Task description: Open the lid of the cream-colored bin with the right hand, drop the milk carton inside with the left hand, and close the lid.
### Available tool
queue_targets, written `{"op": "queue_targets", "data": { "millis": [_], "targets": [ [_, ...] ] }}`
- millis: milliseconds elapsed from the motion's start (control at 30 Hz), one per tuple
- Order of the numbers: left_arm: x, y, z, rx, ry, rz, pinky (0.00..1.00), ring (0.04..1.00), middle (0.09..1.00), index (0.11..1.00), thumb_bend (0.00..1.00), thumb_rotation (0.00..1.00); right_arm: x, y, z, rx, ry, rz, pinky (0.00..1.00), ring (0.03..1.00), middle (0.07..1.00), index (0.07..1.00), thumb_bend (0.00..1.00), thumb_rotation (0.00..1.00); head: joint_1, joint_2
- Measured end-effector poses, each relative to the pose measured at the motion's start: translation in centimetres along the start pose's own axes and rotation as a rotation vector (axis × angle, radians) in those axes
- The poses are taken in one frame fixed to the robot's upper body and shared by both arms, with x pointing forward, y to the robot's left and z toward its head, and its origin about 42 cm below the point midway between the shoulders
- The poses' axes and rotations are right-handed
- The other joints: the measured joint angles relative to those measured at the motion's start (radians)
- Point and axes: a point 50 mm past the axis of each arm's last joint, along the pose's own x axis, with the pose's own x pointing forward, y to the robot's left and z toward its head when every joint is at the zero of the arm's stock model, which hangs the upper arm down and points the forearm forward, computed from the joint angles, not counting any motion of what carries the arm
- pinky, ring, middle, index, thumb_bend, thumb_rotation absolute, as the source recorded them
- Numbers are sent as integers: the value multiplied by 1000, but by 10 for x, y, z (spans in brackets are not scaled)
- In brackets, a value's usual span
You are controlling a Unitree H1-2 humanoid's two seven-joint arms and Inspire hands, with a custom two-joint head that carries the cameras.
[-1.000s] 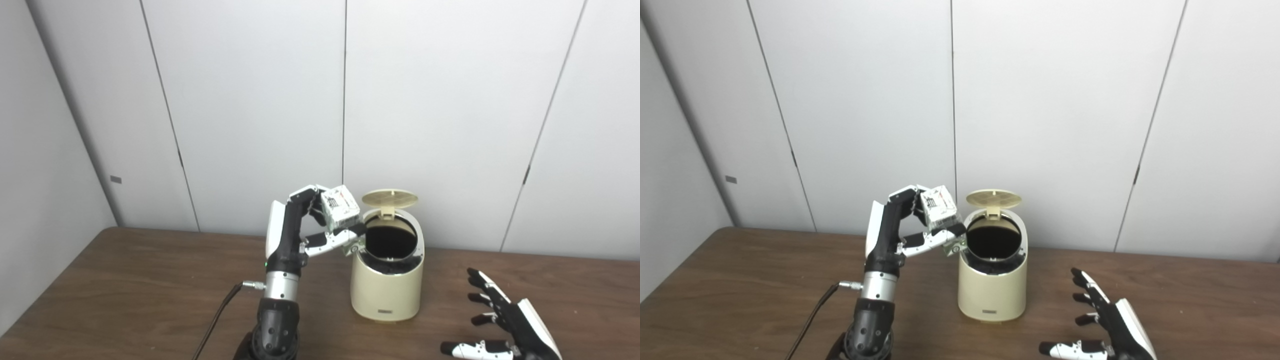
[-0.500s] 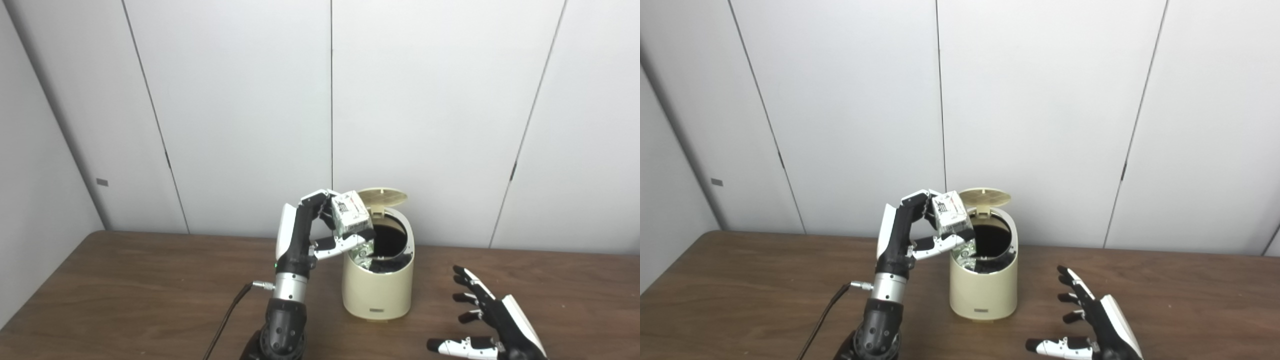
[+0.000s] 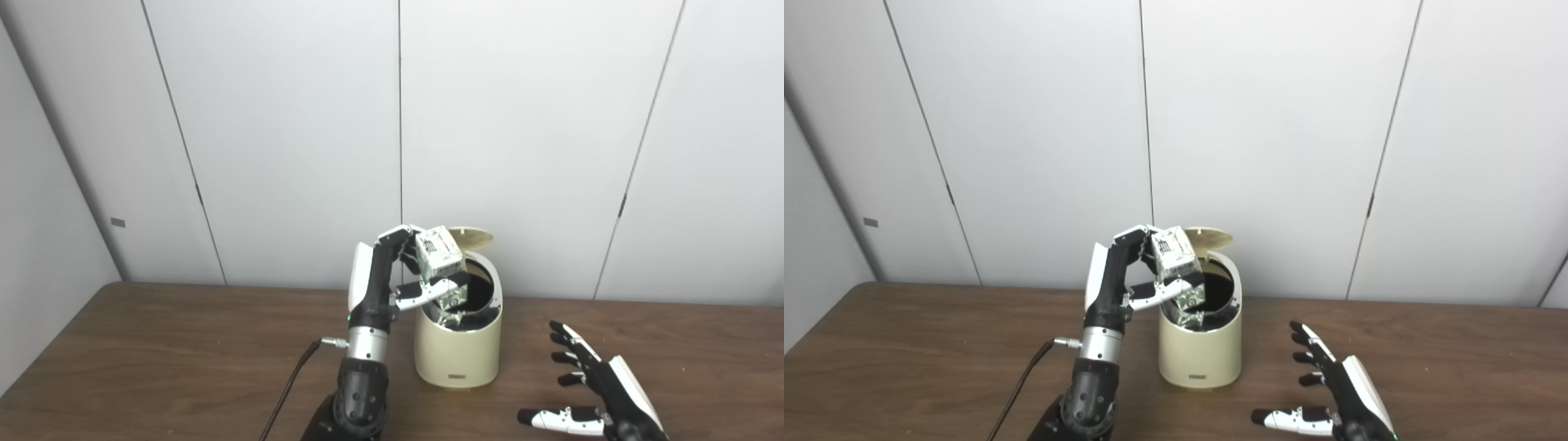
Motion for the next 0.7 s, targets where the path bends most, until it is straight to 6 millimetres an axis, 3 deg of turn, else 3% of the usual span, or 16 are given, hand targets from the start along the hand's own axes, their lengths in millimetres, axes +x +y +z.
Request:
{"op": "queue_targets", "data": {
  "millis": [700],
  "targets": [
    [-15, -34, -13, 61, -21, 134, 359, 408, 470, 497, 522, 0, -6, 0, 3, 10, 9, -9, 662, 838, 915, 919, 809, 232, -25, 15]
  ]
}}
